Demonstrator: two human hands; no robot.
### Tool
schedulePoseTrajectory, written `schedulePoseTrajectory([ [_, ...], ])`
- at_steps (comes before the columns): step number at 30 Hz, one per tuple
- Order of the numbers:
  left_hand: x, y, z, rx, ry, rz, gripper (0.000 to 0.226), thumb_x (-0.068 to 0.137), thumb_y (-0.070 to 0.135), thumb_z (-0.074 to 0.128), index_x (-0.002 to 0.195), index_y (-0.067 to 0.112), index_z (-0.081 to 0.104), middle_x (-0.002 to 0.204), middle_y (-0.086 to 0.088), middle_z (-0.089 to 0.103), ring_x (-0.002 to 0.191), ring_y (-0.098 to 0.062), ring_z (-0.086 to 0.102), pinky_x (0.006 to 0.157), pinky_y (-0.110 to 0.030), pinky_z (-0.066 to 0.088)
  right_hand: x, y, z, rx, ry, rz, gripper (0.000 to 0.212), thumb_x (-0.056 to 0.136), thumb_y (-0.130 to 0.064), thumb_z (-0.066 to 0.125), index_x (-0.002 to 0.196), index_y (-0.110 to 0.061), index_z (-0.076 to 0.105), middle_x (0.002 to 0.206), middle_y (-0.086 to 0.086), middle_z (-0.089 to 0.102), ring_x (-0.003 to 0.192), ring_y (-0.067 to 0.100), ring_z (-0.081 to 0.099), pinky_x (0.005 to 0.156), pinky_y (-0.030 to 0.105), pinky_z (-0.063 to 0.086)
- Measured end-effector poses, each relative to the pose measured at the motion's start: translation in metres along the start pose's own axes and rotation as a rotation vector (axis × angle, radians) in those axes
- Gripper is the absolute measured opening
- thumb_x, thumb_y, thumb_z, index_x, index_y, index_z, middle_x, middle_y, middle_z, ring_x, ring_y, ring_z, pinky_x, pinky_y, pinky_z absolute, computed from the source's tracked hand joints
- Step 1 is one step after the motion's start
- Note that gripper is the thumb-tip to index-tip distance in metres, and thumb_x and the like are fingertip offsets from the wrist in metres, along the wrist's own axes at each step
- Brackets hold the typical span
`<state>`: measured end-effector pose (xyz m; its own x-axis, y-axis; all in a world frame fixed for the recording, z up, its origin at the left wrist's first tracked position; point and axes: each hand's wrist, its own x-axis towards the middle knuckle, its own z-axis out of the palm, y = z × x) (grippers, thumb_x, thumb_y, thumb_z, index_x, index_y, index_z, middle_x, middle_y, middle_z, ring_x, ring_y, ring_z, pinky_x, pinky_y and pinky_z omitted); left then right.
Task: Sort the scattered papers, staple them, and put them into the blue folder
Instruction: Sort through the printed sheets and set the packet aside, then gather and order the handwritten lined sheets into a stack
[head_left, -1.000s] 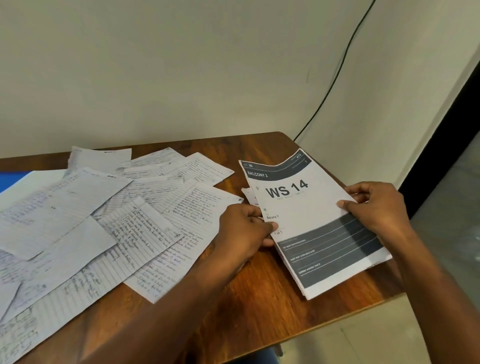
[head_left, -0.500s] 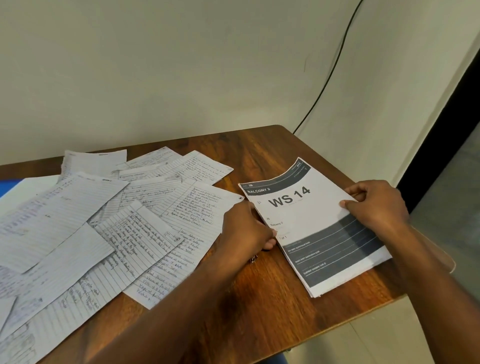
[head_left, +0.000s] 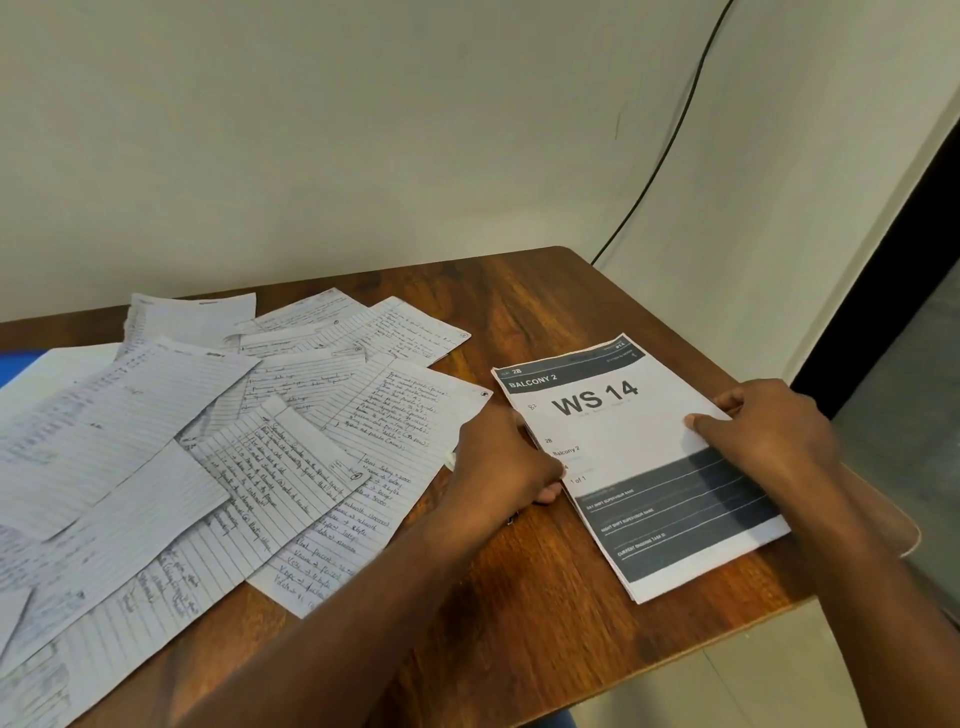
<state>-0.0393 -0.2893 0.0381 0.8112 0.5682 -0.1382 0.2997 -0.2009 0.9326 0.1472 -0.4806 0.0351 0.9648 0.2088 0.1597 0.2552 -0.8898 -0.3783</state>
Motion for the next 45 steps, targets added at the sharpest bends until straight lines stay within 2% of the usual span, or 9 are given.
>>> schedulePoseTrajectory([
  [7, 0.003, -0.002, 0.003, -0.024, -0.017, 0.005, 0.044, 0.082, -0.003, 0.083, 0.083, 0.032, 0.058, 0.103, -0.010, 0.081, 0.068, -0.022, 0.080, 0.075, -0.046, 0.068, -0.003, 0.002, -0.006, 0.097, 0.047, -0.003, 0.028, 0.093, -0.043, 0.074, 0.107, -0.019, 0.072, 0.112, 0.009, 0.075, 0.083, 0.027, 0.067, 0.079, 0.045, 0.061],
  [12, 0.008, -0.008, 0.007, 0.021, -0.018, 0.006, 0.033, 0.083, -0.001, 0.083, 0.109, 0.016, 0.071, 0.107, -0.008, 0.080, 0.068, -0.020, 0.079, 0.072, -0.043, 0.068, -0.010, -0.003, -0.004, 0.038, -0.015, 0.023, 0.038, 0.093, -0.046, 0.074, 0.118, -0.018, 0.070, 0.120, 0.012, 0.072, 0.090, 0.031, 0.069, 0.080, 0.043, 0.058],
  [15, 0.013, -0.011, 0.007, 0.085, -0.004, 0.011, 0.032, 0.083, 0.002, 0.084, 0.110, 0.014, 0.072, 0.097, -0.004, 0.081, 0.067, -0.018, 0.079, 0.072, -0.044, 0.068, -0.014, -0.007, -0.002, 0.023, 0.013, 0.026, 0.039, 0.094, -0.044, 0.073, 0.120, -0.016, 0.069, 0.120, 0.014, 0.072, 0.085, 0.029, 0.066, 0.079, 0.043, 0.057],
  [18, 0.015, -0.011, 0.007, 0.109, 0.010, 0.016, 0.034, 0.083, 0.004, 0.084, 0.113, 0.014, 0.072, 0.099, -0.004, 0.081, 0.068, -0.018, 0.079, 0.072, -0.041, 0.068, -0.015, -0.010, -0.002, 0.044, 0.024, 0.012, 0.037, 0.095, -0.043, 0.072, 0.120, -0.016, 0.071, 0.122, 0.014, 0.072, 0.093, 0.033, 0.070, 0.080, 0.043, 0.058],
  [24, 0.018, -0.012, 0.007, 0.173, 0.008, 0.008, 0.035, 0.079, 0.008, 0.088, 0.108, 0.016, 0.069, 0.095, -0.004, 0.080, 0.080, -0.023, 0.079, 0.080, -0.043, 0.067, -0.015, -0.010, 0.000, 0.005, 0.017, -0.008, 0.036, 0.095, -0.044, 0.071, 0.117, -0.015, 0.073, 0.119, 0.014, 0.073, 0.093, 0.032, 0.070, 0.080, 0.042, 0.058],
  [29, 0.011, -0.012, 0.007, 0.177, 0.044, 0.076, 0.026, 0.084, 0.008, 0.084, 0.097, 0.024, 0.068, 0.083, 0.001, 0.079, 0.068, -0.017, 0.078, 0.077, -0.044, 0.067, -0.019, -0.018, 0.001, -0.055, 0.024, 0.007, 0.040, 0.094, -0.043, 0.072, 0.121, -0.015, 0.071, 0.123, 0.017, 0.069, 0.102, 0.038, 0.068, 0.087, 0.050, 0.058],
  [34, -0.006, -0.010, -0.001, 0.126, 0.089, 0.158, 0.041, 0.090, 0.021, 0.083, 0.125, 0.026, 0.063, 0.110, 0.001, 0.080, 0.063, -0.008, 0.076, 0.065, -0.025, 0.063, -0.038, -0.041, 0.000, -0.080, 0.092, -0.060, 0.050, 0.089, -0.047, 0.076, 0.127, -0.015, 0.068, 0.128, 0.021, 0.062, 0.117, 0.042, 0.057, 0.093, 0.057, 0.051],
  [40, -0.014, -0.008, -0.029, 0.078, 0.212, 0.120, 0.043, 0.088, 0.029, 0.085, 0.125, 0.022, 0.065, 0.081, 0.004, 0.077, 0.061, -0.013, 0.076, 0.067, -0.032, 0.066, -0.071, -0.089, 0.002, -0.011, 0.004, -0.238, 0.062, 0.082, -0.055, 0.081, 0.129, -0.019, 0.064, 0.137, 0.014, 0.061, 0.125, 0.037, 0.056, 0.102, 0.055, 0.048],
  [45, -0.019, -0.021, -0.070, 0.245, 0.343, 0.073, 0.054, 0.086, 0.046, 0.084, 0.133, 0.030, 0.065, 0.111, 0.007, 0.077, 0.087, -0.008, 0.072, 0.082, -0.018, 0.050, -0.092, -0.137, 0.003, 0.022, -0.022, -0.329, 0.064, 0.081, -0.060, 0.079, 0.129, -0.020, 0.066, 0.137, 0.013, 0.063, 0.125, 0.035, 0.059, 0.100, 0.051, 0.051],
])
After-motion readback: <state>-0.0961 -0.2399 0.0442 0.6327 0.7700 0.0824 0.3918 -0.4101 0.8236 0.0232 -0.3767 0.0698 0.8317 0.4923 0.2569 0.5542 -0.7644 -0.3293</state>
